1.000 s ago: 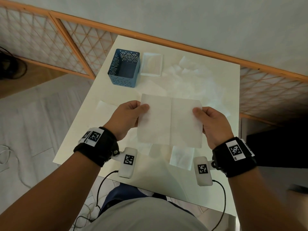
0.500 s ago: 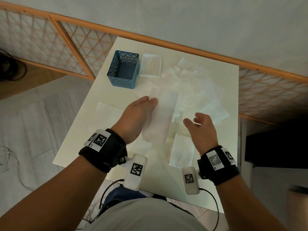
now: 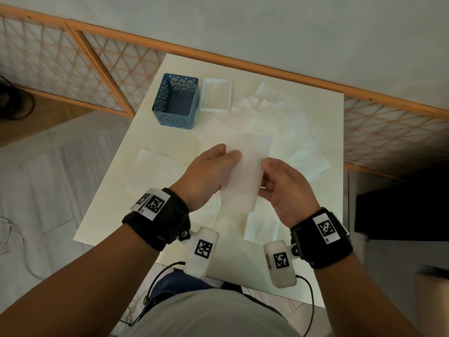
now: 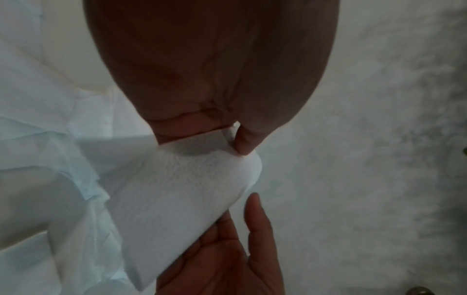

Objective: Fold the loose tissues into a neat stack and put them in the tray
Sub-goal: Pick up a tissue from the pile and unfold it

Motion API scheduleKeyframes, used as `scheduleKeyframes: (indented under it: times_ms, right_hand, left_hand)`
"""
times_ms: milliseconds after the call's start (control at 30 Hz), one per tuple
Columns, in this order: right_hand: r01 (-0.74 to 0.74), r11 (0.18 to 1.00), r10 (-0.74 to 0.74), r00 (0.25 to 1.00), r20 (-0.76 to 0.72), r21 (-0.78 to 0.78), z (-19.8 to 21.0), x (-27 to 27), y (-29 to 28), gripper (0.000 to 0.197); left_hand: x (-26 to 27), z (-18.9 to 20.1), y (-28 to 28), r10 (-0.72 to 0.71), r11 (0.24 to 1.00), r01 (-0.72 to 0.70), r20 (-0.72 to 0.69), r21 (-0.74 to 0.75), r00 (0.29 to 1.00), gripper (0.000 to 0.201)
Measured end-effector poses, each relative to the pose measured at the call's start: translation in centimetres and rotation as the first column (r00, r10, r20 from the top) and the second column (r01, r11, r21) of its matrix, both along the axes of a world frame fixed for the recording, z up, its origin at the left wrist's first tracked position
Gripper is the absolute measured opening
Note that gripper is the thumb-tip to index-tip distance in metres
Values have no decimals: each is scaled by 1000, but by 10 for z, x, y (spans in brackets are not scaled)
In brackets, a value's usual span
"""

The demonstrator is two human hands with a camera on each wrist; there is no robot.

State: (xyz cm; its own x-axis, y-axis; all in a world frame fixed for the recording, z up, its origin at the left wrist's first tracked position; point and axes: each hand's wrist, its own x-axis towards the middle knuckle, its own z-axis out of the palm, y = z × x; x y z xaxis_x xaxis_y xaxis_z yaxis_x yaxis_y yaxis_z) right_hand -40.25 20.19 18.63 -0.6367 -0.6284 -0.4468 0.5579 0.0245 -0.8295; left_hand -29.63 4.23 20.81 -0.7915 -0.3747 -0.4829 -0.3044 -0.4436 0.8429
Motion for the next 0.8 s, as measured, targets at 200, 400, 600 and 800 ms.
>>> scheduleKeyframes:
  times_ms: [200, 400, 600, 800]
  right_hand:
    - [24, 1000, -24, 999, -39, 19, -9, -2, 7, 13]
    - [30, 999, -31, 998, 61, 19, -16, -2, 15, 14]
    - [50, 992, -69, 985, 160, 120, -46, 0, 33, 15]
    - [2, 889, -64, 991, 121, 458, -97, 9, 67, 14]
  left_hand:
    - [1, -14, 1, -60, 986, 60, 8, -156, 998, 40]
    - [-2, -39, 1, -54, 994, 46, 79, 99, 995, 29]
    - [0, -69, 10, -179, 938, 141, 94, 318, 979, 28]
    - [1, -120, 39, -129, 985, 88, 288, 152, 949, 18]
